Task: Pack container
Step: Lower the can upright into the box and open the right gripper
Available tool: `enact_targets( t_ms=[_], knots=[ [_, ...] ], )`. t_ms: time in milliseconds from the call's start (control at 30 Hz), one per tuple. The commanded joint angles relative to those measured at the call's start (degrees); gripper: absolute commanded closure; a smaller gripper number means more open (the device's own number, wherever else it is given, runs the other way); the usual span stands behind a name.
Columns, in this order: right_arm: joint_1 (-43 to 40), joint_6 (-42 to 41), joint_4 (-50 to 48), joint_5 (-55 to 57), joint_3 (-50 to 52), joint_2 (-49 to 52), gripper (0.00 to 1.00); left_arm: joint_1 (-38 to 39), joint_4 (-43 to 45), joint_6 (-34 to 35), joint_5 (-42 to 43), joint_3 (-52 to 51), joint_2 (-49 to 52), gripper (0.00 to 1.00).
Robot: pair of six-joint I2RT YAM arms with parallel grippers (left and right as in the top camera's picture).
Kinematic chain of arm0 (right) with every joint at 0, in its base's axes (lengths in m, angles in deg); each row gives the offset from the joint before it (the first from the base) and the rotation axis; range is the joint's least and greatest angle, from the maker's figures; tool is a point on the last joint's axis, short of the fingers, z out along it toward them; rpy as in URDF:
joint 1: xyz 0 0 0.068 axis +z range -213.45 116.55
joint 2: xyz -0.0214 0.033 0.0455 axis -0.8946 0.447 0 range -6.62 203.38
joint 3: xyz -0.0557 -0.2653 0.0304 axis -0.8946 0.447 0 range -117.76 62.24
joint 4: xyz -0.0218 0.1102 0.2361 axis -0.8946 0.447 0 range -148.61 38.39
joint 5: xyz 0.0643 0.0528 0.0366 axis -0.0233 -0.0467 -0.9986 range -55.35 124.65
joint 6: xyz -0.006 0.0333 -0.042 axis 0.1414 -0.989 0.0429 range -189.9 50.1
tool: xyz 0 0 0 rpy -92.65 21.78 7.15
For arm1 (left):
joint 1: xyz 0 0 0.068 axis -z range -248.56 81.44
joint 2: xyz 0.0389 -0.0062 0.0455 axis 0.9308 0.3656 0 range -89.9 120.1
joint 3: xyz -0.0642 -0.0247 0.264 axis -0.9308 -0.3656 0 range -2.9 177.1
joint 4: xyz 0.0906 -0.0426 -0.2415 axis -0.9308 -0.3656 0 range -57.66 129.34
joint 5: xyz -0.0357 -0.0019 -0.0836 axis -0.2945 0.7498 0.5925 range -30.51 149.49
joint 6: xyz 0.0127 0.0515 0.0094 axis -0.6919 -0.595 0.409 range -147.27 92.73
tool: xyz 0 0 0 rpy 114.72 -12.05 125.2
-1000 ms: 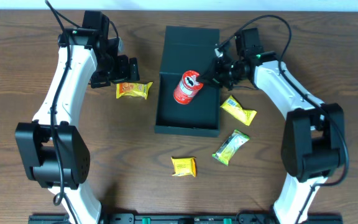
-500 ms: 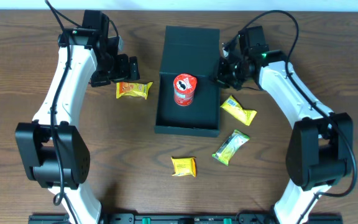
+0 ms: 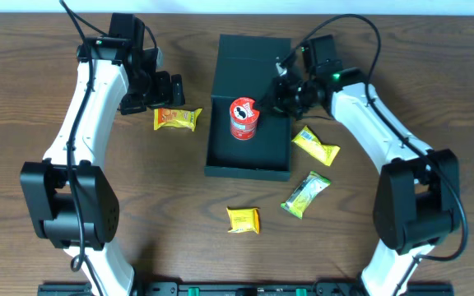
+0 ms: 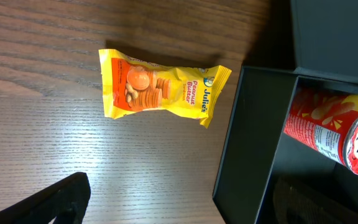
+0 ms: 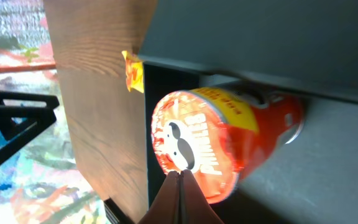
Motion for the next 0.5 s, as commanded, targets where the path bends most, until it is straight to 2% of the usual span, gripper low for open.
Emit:
enact_targets(
  t_ms=[0,467],
  knots=[
    [1.3,-0.7,-0.2,2.4,0.1,-1.1,0.98,0.0,-0.2,0.6,0.6,1.0,0.8,0.05],
    [2.0,0.2,0.4,9.7,0.1,-1.0,0.99,0.0,0.1,0.6,0.4,1.0,0.8,0.05]
  ],
)
